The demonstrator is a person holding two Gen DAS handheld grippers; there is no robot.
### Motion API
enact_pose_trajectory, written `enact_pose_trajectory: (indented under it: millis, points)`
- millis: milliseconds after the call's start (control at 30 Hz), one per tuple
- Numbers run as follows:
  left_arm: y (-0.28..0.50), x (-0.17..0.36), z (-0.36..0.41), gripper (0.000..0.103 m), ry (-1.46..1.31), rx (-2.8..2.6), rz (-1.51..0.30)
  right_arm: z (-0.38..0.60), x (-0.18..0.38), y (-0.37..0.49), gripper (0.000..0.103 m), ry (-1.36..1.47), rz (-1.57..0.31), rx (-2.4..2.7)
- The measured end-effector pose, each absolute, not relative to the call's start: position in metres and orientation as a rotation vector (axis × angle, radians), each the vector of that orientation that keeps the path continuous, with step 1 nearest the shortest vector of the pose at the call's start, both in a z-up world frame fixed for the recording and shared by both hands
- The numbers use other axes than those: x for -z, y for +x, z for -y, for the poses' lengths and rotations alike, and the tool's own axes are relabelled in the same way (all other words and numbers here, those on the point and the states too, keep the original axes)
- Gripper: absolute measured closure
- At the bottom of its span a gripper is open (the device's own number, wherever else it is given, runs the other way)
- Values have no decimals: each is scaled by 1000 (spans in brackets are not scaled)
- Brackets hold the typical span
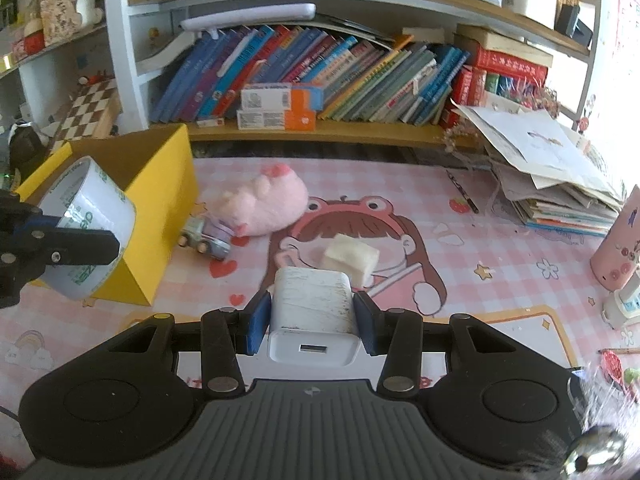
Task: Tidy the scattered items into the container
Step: 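Lift the tape roll with the left tool while the right tool carries the charger to the box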
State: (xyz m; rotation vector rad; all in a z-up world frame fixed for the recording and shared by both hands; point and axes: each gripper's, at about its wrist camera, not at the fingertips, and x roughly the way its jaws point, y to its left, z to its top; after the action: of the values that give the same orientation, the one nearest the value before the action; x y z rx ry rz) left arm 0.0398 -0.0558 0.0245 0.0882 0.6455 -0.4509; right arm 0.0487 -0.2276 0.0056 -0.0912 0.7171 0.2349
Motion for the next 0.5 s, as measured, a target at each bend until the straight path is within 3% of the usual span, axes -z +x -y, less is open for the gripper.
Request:
enact_pose_trajectory:
  millis: [500]
  points:
    - [28,-36,0,97,37,398,-597,179,-25,37,60,-133,-669,-289]
